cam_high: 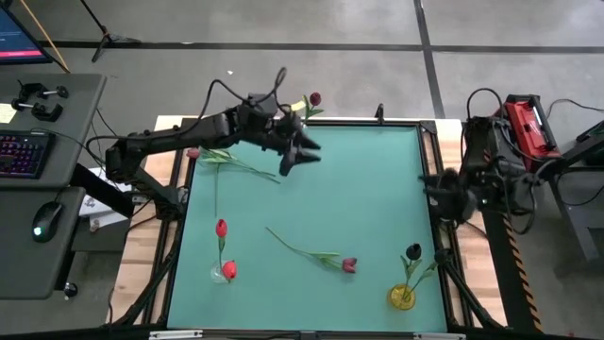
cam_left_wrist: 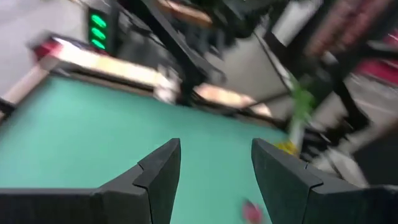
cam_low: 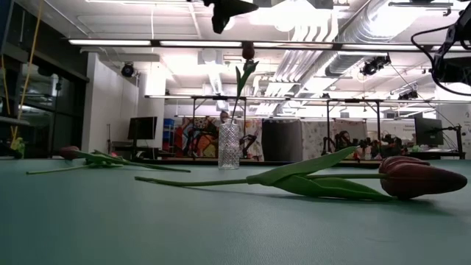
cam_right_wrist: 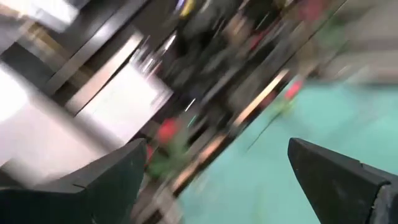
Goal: Sort flowers into vase by color
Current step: Put the bottom red flower into the top transparent vase
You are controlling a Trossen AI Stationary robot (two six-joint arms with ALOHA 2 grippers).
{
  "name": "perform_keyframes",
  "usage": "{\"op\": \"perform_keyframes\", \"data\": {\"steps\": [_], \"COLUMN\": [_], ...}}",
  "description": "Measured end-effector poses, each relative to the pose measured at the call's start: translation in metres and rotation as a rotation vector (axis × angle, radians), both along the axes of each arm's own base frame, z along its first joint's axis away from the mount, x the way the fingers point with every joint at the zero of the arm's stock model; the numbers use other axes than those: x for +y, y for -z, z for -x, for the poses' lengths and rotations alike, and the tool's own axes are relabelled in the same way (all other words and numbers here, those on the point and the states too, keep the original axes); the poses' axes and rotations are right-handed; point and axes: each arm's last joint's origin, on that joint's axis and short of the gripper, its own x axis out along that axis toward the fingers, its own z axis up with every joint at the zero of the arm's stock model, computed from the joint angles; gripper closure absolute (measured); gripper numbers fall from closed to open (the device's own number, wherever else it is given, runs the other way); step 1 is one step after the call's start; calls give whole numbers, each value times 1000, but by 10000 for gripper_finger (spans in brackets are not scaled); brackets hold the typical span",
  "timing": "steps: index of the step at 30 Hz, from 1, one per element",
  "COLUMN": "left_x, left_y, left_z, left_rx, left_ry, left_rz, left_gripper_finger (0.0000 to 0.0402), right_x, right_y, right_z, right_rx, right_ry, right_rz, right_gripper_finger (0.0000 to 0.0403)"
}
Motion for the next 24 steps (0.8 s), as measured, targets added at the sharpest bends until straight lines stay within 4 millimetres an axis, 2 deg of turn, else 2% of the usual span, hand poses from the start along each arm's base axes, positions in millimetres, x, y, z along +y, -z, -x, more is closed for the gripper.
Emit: {"op": "perform_keyframes", "data": {"steps": [4,9,13,17,24], "left_x": [-14,-22,-16,-9,-2], "left_y": [7,14,21,24,57], "left_z": [4,12,17,19,23], "left_rx": [81,196,284,293,285], "left_ry": [118,140,69,51,1], "left_rz": [25,-18,-56,-72,-14], "left_gripper_finger": [219,219,219,219,219], "right_x": [-6,-2,3,10,16], "right_y": [0,2,4,7,11], "right_z": [-2,-9,-17,-26,-44], "right_rx": [9,5,17,30,55], "right_ry": [77,148,207,248,324], "right_rz": [46,28,60,83,103], "right_gripper_finger": [24,24,24,24,24]}}
